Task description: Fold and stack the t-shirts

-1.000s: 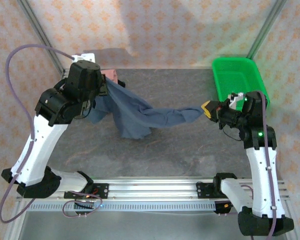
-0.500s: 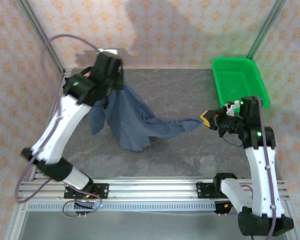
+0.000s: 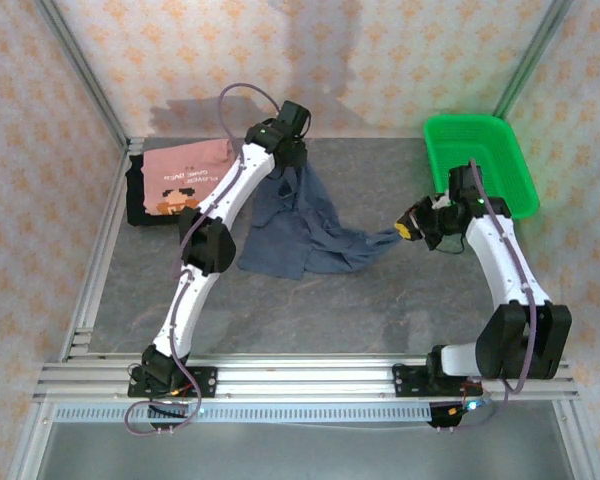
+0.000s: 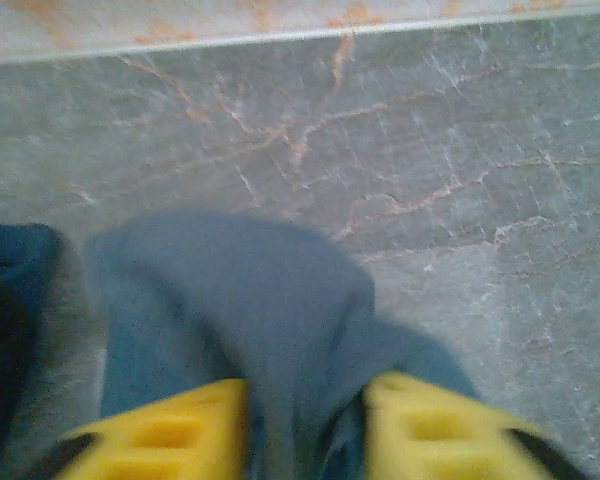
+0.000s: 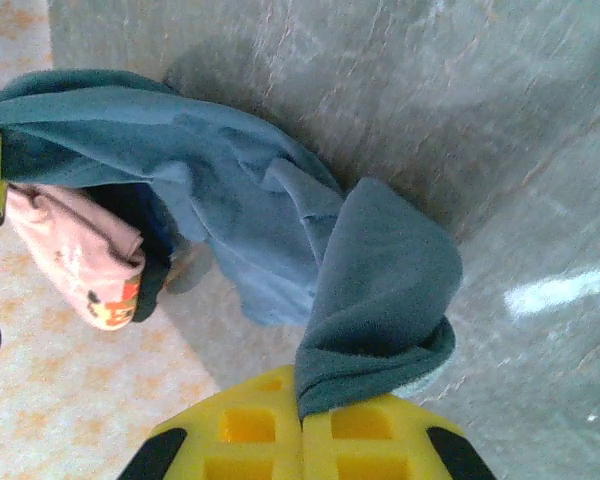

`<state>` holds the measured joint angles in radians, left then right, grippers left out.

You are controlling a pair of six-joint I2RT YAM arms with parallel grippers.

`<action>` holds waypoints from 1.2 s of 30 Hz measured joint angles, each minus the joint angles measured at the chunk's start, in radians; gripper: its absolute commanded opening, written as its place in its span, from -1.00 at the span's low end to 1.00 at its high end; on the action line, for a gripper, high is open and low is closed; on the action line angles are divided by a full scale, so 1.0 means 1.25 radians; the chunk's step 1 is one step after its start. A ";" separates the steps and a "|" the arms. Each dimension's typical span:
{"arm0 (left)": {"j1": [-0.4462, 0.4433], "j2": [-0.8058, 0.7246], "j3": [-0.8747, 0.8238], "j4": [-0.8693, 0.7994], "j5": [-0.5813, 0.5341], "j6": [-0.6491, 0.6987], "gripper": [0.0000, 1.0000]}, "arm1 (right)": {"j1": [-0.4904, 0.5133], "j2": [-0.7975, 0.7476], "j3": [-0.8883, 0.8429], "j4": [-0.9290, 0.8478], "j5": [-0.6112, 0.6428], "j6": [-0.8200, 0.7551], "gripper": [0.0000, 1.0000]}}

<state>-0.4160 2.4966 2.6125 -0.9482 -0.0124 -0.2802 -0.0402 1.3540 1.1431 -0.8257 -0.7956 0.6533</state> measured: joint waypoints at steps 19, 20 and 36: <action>0.091 -0.914 -0.937 0.060 0.205 -0.283 0.48 | 0.000 0.075 -0.105 0.081 0.085 -0.084 -0.96; 0.105 -0.936 -1.017 0.078 0.222 -0.304 0.48 | 0.000 0.074 -0.112 0.084 0.084 -0.084 -0.96; 0.157 -0.774 -1.334 0.351 0.343 -0.385 0.24 | 0.000 0.056 -0.154 0.106 0.096 -0.091 -0.96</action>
<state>-0.2195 1.5295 0.9451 -0.5095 0.4164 -0.7620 -0.0402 1.4246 0.9501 -0.6933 -0.6758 0.5400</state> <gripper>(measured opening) 0.633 0.046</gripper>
